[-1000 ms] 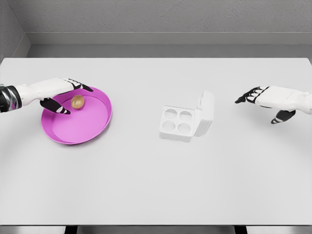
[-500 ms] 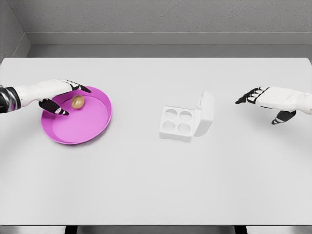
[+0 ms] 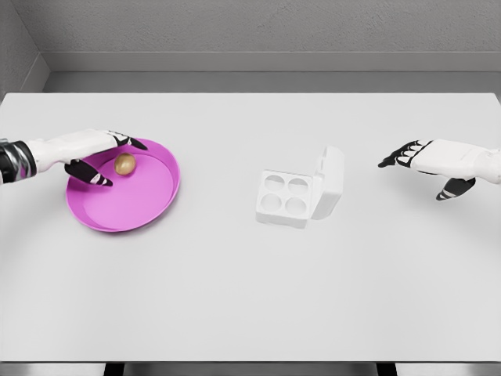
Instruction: Pack egg into the box and close the box lid
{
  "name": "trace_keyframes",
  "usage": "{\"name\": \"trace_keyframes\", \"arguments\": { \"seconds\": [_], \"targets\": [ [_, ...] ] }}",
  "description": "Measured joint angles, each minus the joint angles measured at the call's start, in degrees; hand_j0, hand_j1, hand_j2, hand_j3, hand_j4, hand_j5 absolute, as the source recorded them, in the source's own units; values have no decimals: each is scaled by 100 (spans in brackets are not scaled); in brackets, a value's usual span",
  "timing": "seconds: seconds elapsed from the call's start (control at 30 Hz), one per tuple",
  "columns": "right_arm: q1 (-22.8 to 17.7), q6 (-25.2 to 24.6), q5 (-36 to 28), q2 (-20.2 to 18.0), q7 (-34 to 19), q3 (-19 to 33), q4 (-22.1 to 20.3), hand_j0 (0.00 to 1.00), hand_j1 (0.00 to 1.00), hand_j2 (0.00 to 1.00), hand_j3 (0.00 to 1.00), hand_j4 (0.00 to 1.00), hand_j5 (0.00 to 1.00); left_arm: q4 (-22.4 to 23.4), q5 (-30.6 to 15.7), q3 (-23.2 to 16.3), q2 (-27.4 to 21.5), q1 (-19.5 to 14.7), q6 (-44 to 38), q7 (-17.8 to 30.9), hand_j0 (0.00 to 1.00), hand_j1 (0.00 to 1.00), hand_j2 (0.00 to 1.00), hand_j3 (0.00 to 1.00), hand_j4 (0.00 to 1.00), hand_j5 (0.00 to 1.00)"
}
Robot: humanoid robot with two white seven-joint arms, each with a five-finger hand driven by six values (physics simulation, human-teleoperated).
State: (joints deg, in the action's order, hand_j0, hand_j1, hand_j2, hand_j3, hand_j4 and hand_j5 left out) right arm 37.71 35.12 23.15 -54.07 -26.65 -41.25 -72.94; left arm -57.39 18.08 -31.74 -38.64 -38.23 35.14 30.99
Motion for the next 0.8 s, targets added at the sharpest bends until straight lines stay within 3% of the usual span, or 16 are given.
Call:
{"name": "trace_keyframes", "arguments": {
  "seconds": [0.23,0.3,0.5,0.8],
  "targets": [
    [-9,0,0,0,0,0,0,100,100,100,100,100,100,2,3,-4,0,-9,0,-3,86,86,86,86,86,86],
    [-9,0,0,0,0,0,0,100,100,100,100,100,100,1,3,-5,1,0,0,-1,79,79,79,79,79,79],
    [-9,0,0,0,0,4,0,100,100,100,100,100,100,-6,6,-33,-5,0,0,5,70,70,70,70,70,70],
    [-9,0,0,-6,-4,7,5,100,100,100,100,100,100,-39,86,-42,-11,9,-3,23,68,68,68,68,68,68]
  ]
}}
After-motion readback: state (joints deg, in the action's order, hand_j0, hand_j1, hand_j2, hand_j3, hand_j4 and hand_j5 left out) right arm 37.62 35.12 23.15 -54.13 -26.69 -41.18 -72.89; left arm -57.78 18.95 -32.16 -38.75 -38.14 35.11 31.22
